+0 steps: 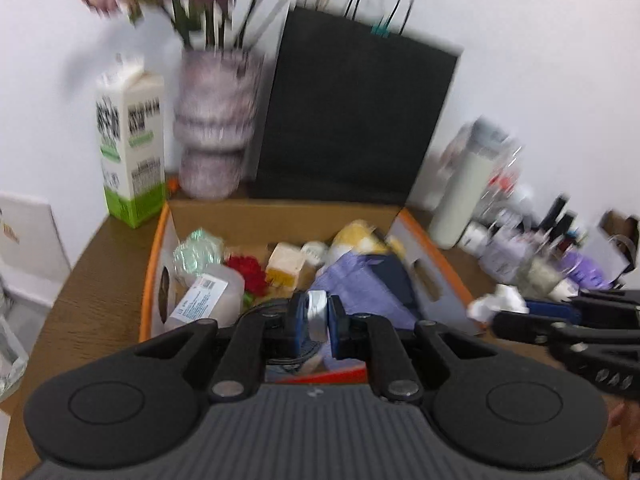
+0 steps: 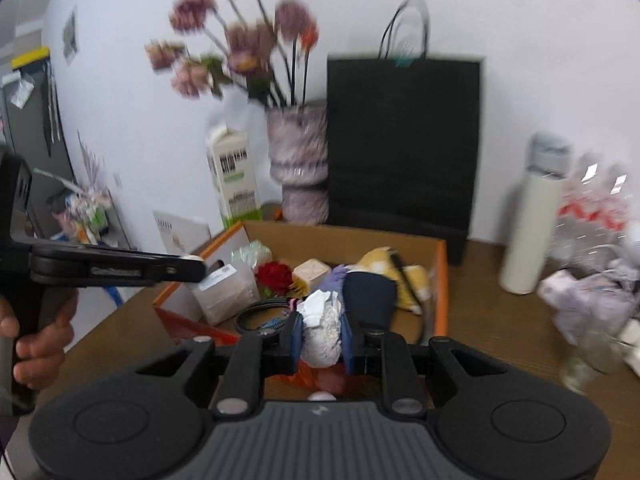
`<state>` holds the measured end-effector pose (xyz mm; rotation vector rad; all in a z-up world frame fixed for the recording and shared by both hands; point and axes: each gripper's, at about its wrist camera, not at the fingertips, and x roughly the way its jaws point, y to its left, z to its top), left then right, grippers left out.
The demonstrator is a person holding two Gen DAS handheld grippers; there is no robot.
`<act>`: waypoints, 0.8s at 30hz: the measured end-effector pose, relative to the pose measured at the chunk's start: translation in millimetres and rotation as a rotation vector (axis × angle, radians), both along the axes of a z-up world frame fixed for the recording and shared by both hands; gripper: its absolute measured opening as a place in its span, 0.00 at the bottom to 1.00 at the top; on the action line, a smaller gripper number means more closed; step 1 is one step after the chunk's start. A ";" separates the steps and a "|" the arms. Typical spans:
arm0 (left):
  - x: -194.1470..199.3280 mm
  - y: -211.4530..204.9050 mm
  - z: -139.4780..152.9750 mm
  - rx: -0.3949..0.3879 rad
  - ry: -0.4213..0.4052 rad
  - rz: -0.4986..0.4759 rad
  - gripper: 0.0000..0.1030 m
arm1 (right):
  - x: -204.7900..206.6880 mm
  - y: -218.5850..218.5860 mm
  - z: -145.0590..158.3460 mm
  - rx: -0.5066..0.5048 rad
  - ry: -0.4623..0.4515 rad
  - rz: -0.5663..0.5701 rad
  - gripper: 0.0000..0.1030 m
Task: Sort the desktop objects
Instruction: 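Carry cap and tissue into the cardboard box and open both tools, then withdraw both tools from the box back to the table items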
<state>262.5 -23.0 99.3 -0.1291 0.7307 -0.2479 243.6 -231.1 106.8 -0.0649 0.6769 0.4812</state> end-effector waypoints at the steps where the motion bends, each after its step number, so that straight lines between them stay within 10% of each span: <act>1: 11.2 -2.0 -6.2 0.009 0.036 -0.001 0.13 | 16.9 8.8 -6.5 -0.010 0.027 -0.010 0.18; 7: 55.6 -0.4 -41.1 0.065 0.178 0.051 0.15 | 83.8 39.3 -50.3 -0.014 0.211 -0.026 0.23; 10: 62.9 6.5 -42.0 0.051 0.183 0.039 0.42 | 90.8 46.0 -59.9 -0.043 0.237 -0.046 0.40; 24: 28.6 19.5 6.9 0.089 0.151 0.119 0.96 | 58.5 27.5 -9.0 -0.076 0.164 -0.142 0.64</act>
